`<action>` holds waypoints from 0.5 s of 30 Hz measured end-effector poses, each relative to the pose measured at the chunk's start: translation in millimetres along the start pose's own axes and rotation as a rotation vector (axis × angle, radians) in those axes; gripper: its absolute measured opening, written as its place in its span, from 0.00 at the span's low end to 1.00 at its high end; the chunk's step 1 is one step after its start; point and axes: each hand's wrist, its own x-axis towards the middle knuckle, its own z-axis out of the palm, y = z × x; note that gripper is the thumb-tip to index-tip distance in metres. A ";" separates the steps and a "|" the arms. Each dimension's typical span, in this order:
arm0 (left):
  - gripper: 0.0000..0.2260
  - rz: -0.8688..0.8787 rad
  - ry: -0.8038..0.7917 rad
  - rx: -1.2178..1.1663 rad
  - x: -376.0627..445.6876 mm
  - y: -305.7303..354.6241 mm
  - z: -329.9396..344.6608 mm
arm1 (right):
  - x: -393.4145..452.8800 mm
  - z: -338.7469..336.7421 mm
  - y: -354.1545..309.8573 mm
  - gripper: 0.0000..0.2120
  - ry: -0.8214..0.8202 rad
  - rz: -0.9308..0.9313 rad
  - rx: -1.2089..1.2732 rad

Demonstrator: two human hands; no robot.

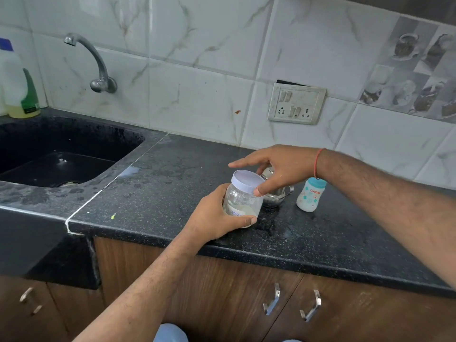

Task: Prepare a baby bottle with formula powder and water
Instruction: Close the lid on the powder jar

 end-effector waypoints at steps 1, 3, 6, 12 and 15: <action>0.41 0.003 -0.002 0.003 -0.6 0.4 -0.1 | 4.2 -4.0 -2.5 0.37 -0.044 -0.010 -0.034; 0.40 0.005 -0.001 0.010 -1.5 1.7 -0.6 | 12.4 -9.7 -6.8 0.35 -0.092 -0.017 -0.097; 0.40 0.007 -0.001 0.016 -1.8 3.0 -1.0 | 19.3 -14.5 -13.8 0.32 -0.095 -0.013 -0.155; 0.40 0.004 0.010 0.031 -1.2 1.7 -1.0 | 22.6 -14.7 -15.8 0.31 -0.115 -0.003 -0.193; 0.38 0.004 0.016 0.043 -1.1 2.4 -0.3 | 21.2 -15.3 -18.8 0.30 -0.125 0.009 -0.245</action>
